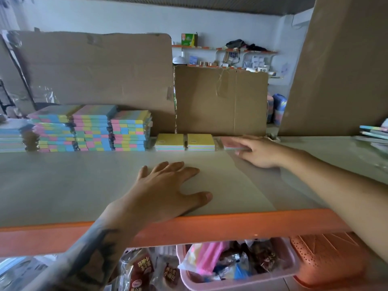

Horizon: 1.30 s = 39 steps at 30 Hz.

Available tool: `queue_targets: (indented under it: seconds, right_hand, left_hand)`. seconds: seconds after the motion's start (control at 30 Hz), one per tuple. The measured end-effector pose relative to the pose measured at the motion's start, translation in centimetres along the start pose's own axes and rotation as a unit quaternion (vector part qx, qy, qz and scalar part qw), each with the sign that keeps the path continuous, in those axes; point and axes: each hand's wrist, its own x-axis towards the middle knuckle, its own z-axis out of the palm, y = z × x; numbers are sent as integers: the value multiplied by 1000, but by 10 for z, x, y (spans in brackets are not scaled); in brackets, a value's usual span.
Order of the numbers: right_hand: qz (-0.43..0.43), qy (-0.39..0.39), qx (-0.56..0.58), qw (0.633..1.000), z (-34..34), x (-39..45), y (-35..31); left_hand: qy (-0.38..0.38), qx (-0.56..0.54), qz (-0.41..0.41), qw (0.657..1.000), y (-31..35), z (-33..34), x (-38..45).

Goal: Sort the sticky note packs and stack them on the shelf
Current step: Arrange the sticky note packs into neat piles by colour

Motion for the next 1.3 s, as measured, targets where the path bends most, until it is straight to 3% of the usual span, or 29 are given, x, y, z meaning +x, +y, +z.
queue_targets:
  seconds: [0.33, 0.57, 0.83, 0.93, 1.07, 1.3]
  right_hand:
    - [42, 12, -56, 997, -19, -99, 35]
    - [27, 48, -69, 996, -44, -158, 126]
    - [-31, 151, -51, 987, -95, -206, 269]
    - [-32, 142, -54, 988, -114, -216, 322]
    - [-32, 71, -66, 995, -132, -223, 372]
    - [-93, 26, -68, 993, -136, -218, 402]
  left_hand:
    - [31, 36, 49, 998, 41, -8, 11]
    - [7, 39, 107, 993, 161, 5, 50]
    - [-23, 25, 111, 993, 315, 35, 112]
    - [-16, 8, 110, 994, 366, 45, 137]
    - [-3, -24, 124, 992, 423, 62, 165]
    - [-14, -31, 106, 994, 473, 78, 194]
